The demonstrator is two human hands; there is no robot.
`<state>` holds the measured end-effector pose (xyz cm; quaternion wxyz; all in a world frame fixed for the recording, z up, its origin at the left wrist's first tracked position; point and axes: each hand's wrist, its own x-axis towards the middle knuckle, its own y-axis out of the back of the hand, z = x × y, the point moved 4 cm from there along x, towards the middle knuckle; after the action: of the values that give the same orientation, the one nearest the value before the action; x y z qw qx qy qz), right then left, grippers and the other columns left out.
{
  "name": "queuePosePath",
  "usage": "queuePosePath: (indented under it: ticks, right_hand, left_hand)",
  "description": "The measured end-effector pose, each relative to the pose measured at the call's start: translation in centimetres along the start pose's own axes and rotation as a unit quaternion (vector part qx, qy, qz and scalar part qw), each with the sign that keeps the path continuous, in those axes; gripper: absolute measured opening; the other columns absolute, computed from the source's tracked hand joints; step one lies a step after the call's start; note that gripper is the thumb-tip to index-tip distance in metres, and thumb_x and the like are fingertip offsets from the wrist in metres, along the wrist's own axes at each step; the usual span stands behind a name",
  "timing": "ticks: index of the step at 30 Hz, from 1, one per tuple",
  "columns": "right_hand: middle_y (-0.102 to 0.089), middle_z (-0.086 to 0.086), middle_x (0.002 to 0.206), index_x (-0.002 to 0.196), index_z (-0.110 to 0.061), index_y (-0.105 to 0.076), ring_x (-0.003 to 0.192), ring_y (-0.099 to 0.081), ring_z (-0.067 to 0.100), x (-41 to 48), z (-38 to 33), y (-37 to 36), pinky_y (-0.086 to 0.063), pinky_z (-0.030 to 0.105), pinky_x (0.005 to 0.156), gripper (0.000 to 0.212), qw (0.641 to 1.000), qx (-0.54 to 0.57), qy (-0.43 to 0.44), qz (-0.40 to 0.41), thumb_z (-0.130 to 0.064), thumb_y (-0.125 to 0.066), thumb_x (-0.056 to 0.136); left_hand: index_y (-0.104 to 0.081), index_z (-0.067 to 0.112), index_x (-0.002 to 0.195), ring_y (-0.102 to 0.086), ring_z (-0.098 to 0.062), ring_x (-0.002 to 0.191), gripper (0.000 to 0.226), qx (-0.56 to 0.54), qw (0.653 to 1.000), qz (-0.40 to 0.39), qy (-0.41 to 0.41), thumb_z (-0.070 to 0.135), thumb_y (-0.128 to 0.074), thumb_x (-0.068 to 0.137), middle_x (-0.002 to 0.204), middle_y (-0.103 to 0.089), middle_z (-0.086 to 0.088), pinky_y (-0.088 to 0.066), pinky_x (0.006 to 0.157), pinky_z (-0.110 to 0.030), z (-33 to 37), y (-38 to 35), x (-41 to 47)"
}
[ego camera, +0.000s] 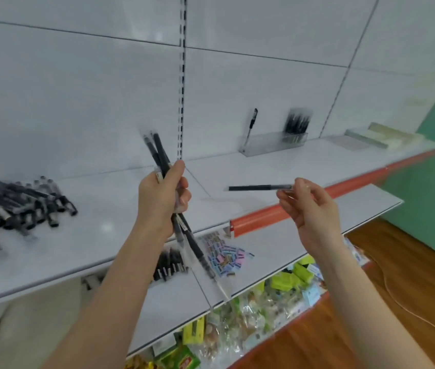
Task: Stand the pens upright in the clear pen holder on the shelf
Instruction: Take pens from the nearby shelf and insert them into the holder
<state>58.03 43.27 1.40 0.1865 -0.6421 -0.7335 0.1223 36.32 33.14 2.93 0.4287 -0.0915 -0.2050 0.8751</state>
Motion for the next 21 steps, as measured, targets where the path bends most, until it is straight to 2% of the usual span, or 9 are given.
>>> queuePosePath:
  ticks: [6, 8, 11, 14, 21]
  right_hand:
    - [-0.061, 0.007, 0.079, 0.092, -0.012, -0.057, 0.065, -0.067, 0.014, 5.6, -4.0, 9.0, -0.058, 0.023, 0.068, 0.003, 0.992, -0.099, 0.055, 0.056, -0.013, -0.054, 0.091]
    - [-0.061, 0.007, 0.081, 0.101, -0.009, -0.055, 0.069, -0.065, 0.017, 7.7, -4.7, 10.9, -0.058, 0.024, 0.070, 0.013, 0.987, -0.129, 0.068, 0.072, -0.013, -0.056, 0.090]
    - [-0.060, 0.005, 0.080, 0.109, -0.006, -0.047, 0.068, -0.064, 0.015, 11.0, -5.3, 12.7, -0.058, 0.022, 0.066, 0.026, 0.986, -0.113, 0.076, 0.100, -0.011, -0.060, 0.087]
    - [-0.062, 0.005, 0.076, 0.108, -0.005, -0.047, 0.064, -0.064, 0.015, 14.9, -5.4, 13.6, -0.058, 0.021, 0.064, 0.026, 0.985, -0.107, 0.080, 0.107, -0.010, -0.061, 0.086]
    - [-0.062, 0.010, 0.083, 0.098, -0.010, -0.051, 0.061, -0.066, 0.015, 28.3, -6.2, 14.5, -0.056, 0.022, 0.064, 0.015, 0.976, -0.150, 0.132, 0.082, -0.014, -0.060, 0.087]
  left_hand:
    - [-0.044, 0.013, 0.069, -0.037, -0.006, 0.030, 0.025, -0.006, 0.999, -0.035, 0.038, 0.015, -0.055, 0.092, 0.057, -0.049, -0.002, -0.021, 0.034, -0.011, -5.4, -10.0, 0.4]
    - [-0.044, 0.013, 0.070, -0.037, -0.006, 0.030, 0.024, -0.002, 0.998, -0.037, 0.044, 0.015, -0.056, 0.091, 0.058, -0.049, -0.002, -0.022, 0.033, -0.011, -6.5, -12.4, 1.1]
    - [-0.044, 0.013, 0.069, -0.037, -0.006, 0.030, 0.025, -0.011, 0.998, -0.030, 0.051, 0.016, -0.057, 0.090, 0.058, -0.049, -0.002, -0.021, 0.033, -0.011, -8.1, -15.1, 2.7]
    - [-0.045, 0.014, 0.067, -0.036, -0.006, 0.029, 0.026, -0.039, 0.998, -0.008, 0.047, 0.015, -0.056, 0.090, 0.053, -0.049, 0.001, -0.020, 0.033, -0.010, -9.4, -17.6, 4.9]
    - [-0.045, 0.013, 0.069, -0.035, -0.005, 0.031, 0.024, -0.107, 0.994, 0.006, 0.027, 0.013, -0.053, 0.091, 0.047, -0.049, 0.006, -0.020, 0.032, -0.011, -12.5, -24.4, 11.9]
